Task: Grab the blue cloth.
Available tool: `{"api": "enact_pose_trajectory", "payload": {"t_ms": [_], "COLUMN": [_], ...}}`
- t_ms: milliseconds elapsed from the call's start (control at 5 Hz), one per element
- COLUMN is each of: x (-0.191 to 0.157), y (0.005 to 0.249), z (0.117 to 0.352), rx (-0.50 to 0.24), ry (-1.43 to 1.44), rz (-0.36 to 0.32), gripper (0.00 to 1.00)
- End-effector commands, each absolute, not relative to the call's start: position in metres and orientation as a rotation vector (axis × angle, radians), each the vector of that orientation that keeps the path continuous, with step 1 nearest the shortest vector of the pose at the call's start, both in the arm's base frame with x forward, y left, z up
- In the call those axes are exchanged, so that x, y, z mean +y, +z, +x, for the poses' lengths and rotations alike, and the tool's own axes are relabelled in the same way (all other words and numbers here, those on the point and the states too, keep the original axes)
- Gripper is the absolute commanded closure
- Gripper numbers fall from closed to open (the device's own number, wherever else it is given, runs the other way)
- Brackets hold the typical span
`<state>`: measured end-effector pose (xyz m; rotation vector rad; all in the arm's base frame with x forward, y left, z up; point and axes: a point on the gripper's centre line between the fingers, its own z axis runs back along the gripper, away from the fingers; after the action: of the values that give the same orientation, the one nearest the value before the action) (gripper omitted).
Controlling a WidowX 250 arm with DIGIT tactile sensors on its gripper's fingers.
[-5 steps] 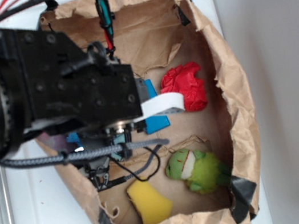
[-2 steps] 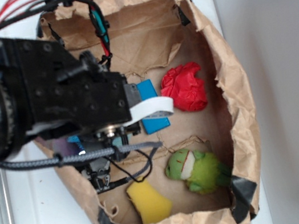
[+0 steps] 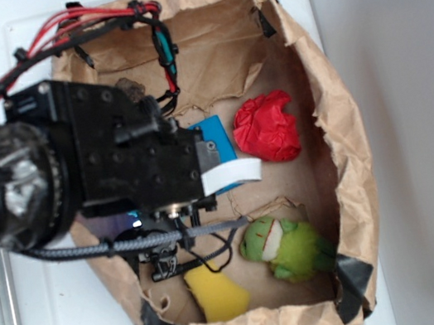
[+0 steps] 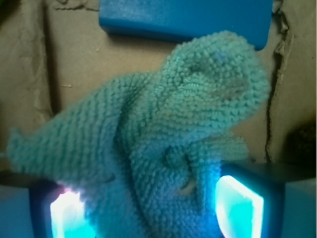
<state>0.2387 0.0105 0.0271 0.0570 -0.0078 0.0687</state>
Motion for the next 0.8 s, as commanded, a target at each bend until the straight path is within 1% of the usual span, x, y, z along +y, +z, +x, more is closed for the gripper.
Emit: {"api": "enact_pose_trajectory", "payload": {"t_ms": [0, 200, 600], "x": [0.005, 0.007, 0.01], "y": [0.012, 0.015, 0.027], "z": [0.241, 0.242, 0.245], "rx": [-0.034, -0.034, -0.066], "ry": [0.042, 0.058, 0.084], "rz": [0.093, 0.082, 0.099], "gripper": [0.0, 1.0, 1.0]}}
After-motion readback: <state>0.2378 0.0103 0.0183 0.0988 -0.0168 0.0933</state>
